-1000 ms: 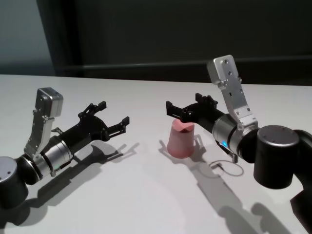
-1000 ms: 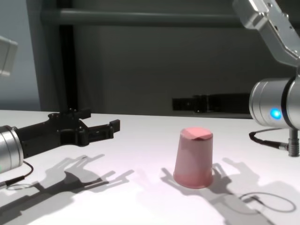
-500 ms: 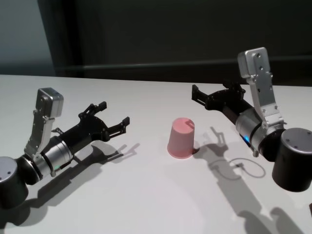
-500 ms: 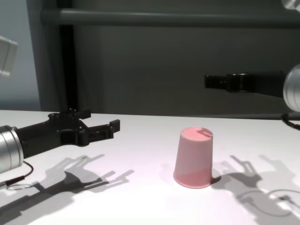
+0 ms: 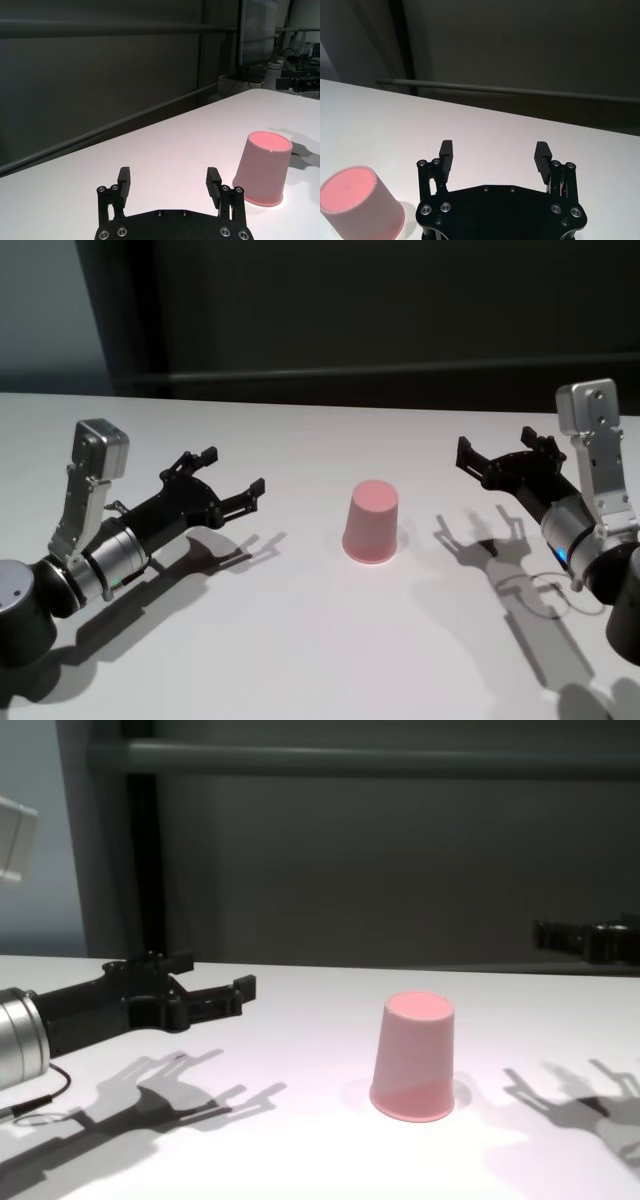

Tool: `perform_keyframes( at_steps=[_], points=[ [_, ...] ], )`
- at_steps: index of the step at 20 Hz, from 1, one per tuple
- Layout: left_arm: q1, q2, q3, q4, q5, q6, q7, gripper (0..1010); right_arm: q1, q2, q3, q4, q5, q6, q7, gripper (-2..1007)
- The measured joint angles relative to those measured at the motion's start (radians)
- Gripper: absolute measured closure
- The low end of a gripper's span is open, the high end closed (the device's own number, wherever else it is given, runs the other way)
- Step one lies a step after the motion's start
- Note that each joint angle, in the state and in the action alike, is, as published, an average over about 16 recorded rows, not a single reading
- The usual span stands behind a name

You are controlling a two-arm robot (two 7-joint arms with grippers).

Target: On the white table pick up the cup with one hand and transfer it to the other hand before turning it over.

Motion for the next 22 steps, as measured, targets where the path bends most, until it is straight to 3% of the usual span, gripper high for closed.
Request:
perform_keyframes(
  at_steps=[10,22],
  points=[
    [0.000,0.000,0.000,0.000,0.000,0.000,0.000,9,-0.064,-0.003,0.056,0.062,0.016,-0.066,0.036,3],
    [0.000,0.000,0.000,0.000,0.000,0.000,0.000,9,-0.097,-0.009,0.083,0.081,0.009,-0.069,0.051,3]
  ],
)
